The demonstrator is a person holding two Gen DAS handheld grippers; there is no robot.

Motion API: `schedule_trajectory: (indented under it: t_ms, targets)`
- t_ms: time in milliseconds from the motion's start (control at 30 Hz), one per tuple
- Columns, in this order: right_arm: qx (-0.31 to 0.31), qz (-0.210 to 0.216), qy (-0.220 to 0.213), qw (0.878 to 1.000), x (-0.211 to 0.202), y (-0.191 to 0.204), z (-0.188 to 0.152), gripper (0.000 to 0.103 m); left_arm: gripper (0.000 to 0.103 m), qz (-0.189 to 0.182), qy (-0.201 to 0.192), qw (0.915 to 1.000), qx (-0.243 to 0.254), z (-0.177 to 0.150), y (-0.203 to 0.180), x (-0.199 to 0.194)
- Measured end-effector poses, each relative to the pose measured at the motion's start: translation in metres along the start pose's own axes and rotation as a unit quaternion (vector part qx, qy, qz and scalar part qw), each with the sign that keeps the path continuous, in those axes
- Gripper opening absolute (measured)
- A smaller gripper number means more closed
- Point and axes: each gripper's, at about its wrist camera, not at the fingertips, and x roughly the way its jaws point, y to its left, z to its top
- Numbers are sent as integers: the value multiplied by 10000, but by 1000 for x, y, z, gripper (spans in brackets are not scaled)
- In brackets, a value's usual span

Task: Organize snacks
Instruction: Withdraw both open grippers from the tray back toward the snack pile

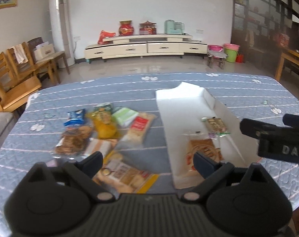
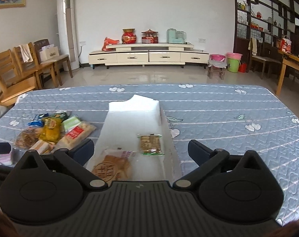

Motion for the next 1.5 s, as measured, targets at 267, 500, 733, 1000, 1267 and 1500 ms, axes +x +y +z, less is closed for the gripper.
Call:
schedule_trajectory:
  t_ms: [267, 500, 733, 1000, 1267, 1500]
  targets:
    - [-107, 273, 9, 9996, -8, 21, -7, 103, 98, 201, -97, 9996, -198, -3, 29, -15]
    - [-282, 455, -4, 9986, -9, 44, -8, 103, 98, 319, -162, 9988, -325, -9, 47, -23]
    - [-449, 626, 37, 9970, -4, 64, -12, 103, 98, 434, -174, 9979, -444, -14, 64, -27]
    - [-599, 776, 87, 9951, 1, 83, -14, 103, 98, 548, -143, 9968, -569, -20, 82, -28]
    - [-727, 907, 170, 9931, 8, 97, -17, 103, 98, 664, -82, 9957, -646, -28, 97, -27]
    - [-791, 998, 243, 9916, 14, 106, -19, 103, 98, 751, -43, 9949, -677, -32, 106, -26]
